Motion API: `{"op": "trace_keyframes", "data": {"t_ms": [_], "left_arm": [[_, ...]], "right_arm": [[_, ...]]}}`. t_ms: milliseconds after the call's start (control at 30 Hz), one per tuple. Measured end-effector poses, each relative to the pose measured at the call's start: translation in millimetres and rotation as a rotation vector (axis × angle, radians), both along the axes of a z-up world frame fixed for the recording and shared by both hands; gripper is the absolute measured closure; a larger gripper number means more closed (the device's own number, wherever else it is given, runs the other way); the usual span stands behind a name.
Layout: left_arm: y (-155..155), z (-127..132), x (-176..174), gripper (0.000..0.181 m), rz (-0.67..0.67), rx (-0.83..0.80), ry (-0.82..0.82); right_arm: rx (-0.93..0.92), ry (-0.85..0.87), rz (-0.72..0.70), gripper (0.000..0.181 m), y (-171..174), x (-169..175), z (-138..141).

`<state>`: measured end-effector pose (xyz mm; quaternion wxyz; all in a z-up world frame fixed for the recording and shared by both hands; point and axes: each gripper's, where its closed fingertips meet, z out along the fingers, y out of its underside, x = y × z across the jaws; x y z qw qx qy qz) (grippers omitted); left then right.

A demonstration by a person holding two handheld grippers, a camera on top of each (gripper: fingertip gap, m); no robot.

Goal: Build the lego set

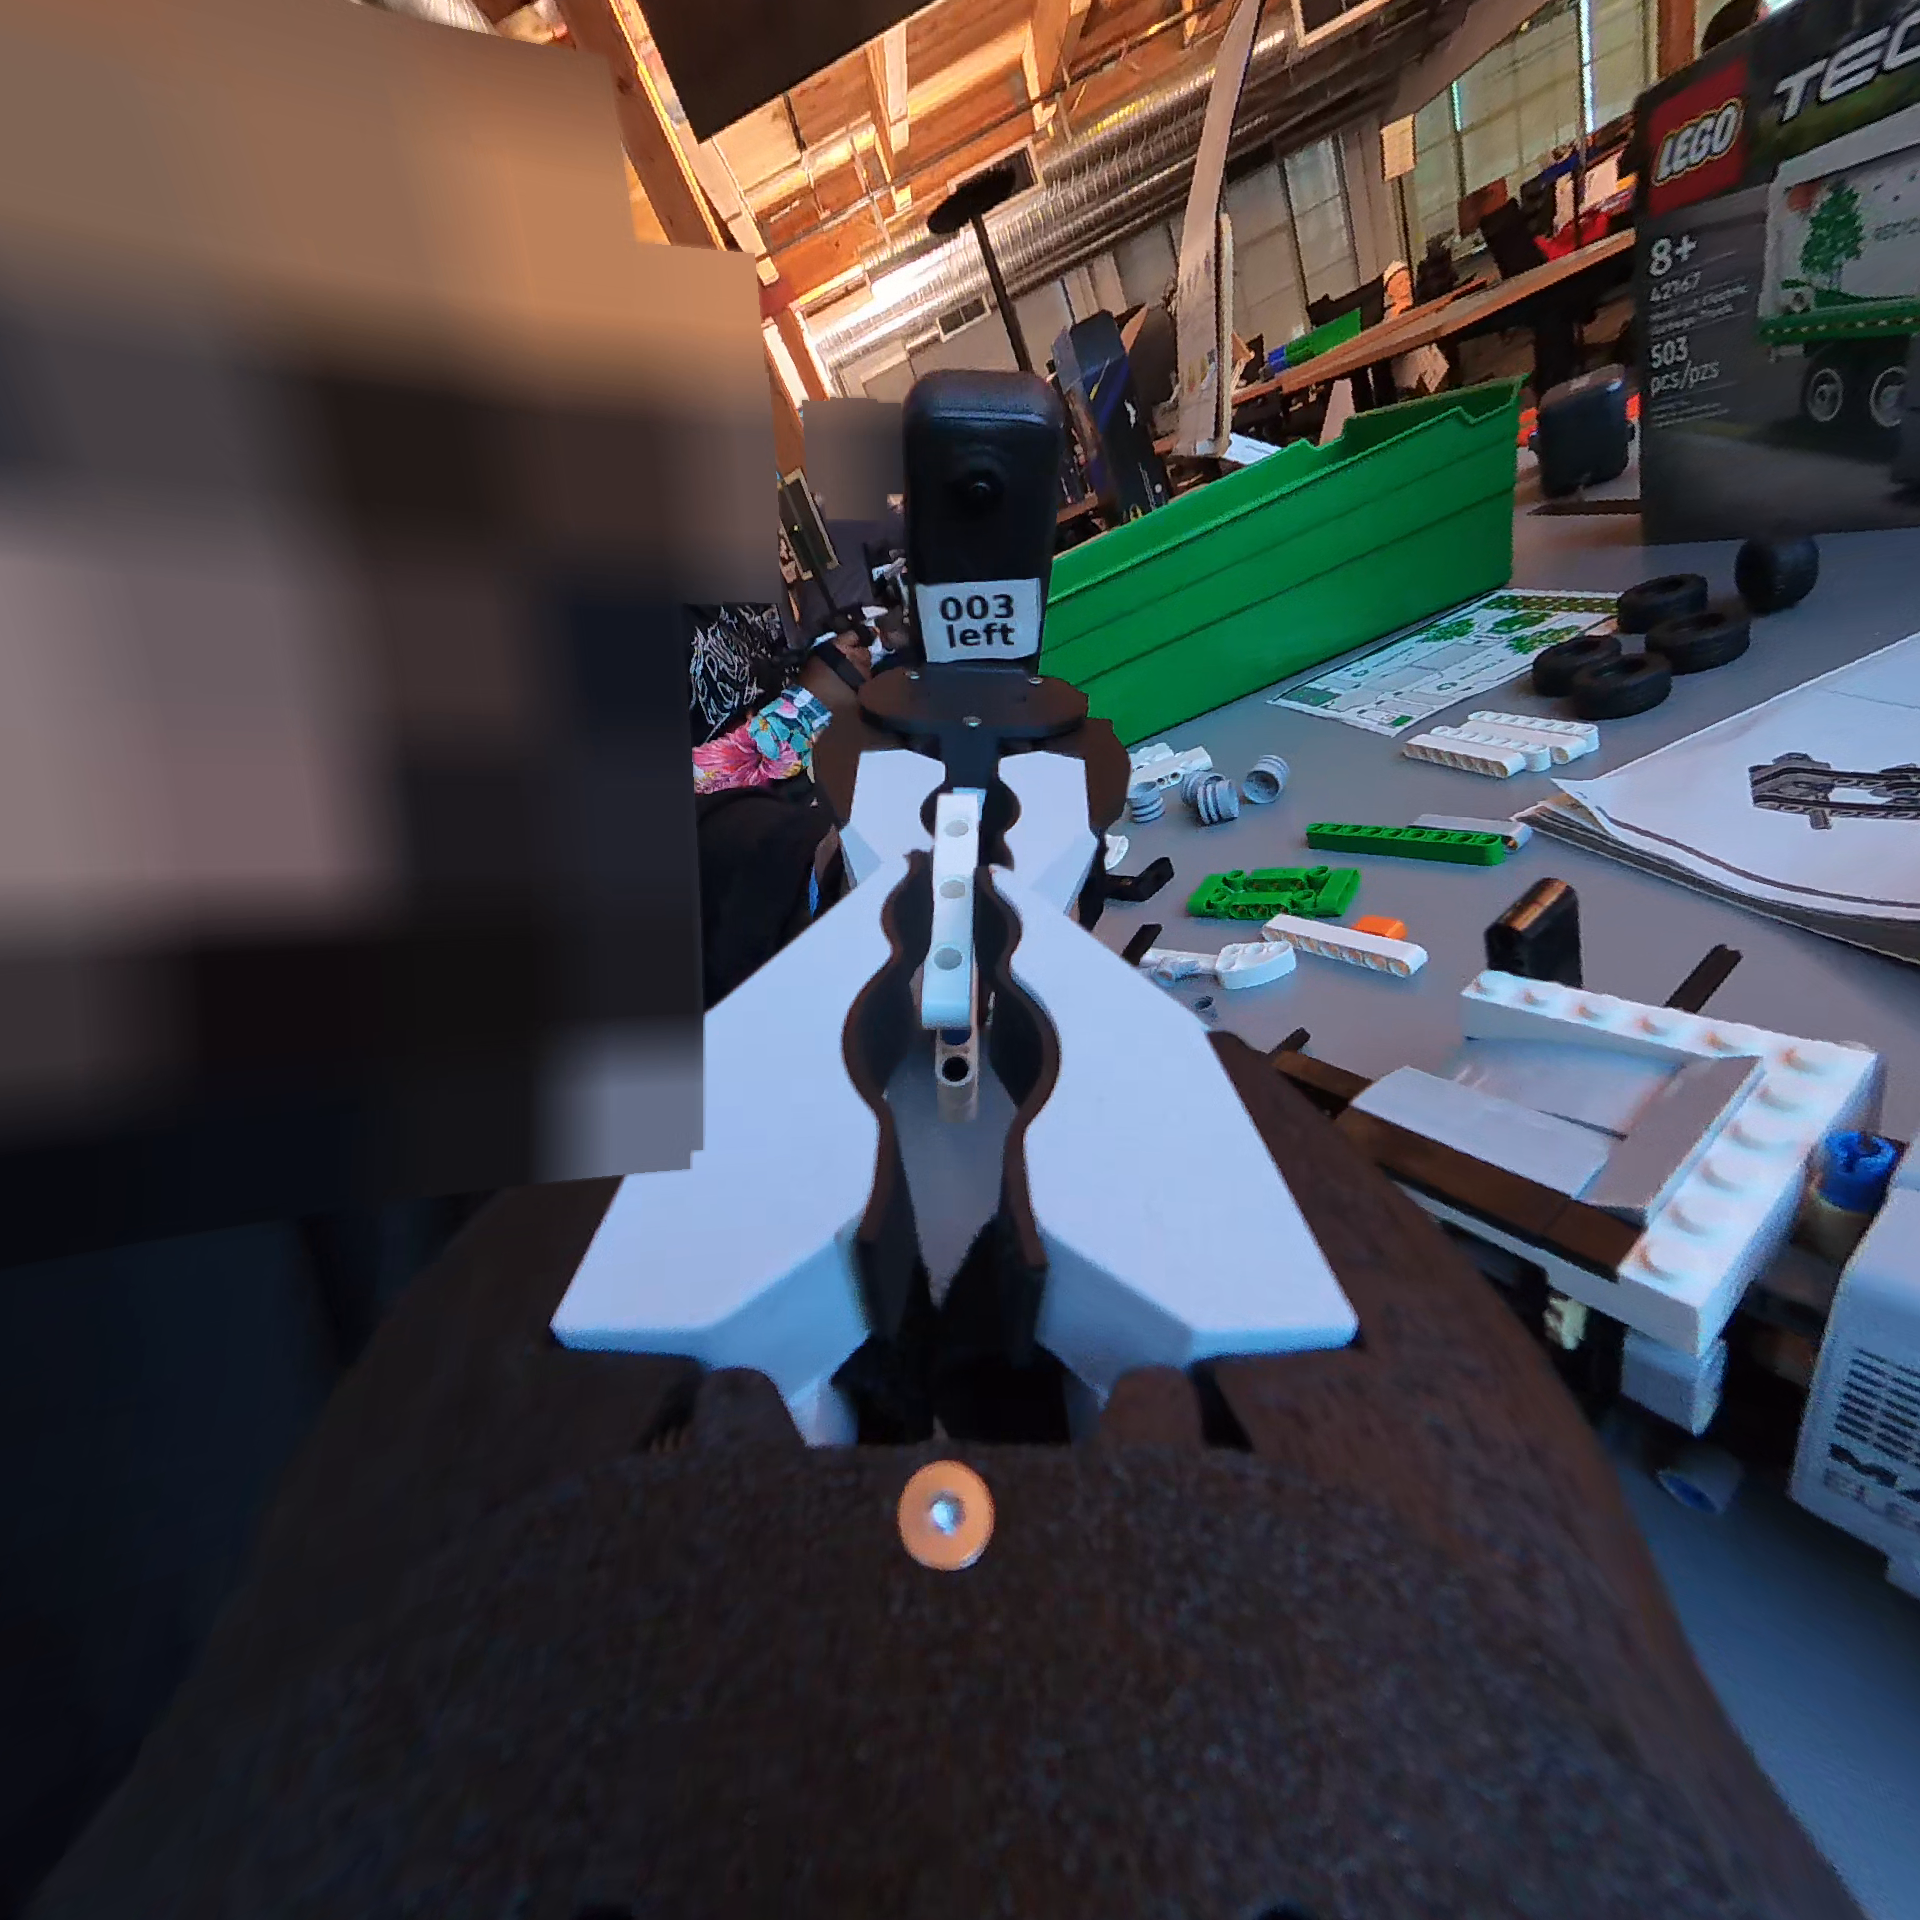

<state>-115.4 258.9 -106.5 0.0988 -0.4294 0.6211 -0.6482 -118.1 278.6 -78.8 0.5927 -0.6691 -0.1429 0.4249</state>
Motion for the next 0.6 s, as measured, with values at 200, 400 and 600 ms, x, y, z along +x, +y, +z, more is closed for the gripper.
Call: {"op": "trace_keyframes", "data": {"t_ms": [200, 400, 600], "left_arm": [[-1, -3, 0, 0.175, -0.012, 0.002, 0.021], [-3, -8, -2, 0.175, -0.035, 0.003, 0.064], [-6, -12, -3, 0.175, -0.054, 0.02, 0.086]], "right_arm": [[-0.01, -0.04, 0.008, 0.175, -2, 0, -3], [-0.005, -0.113, 0.0, 0.175, -3, -2, -8], [-0.038, -0.129, 0.036, 0.175, -6, -3, -12]]}}
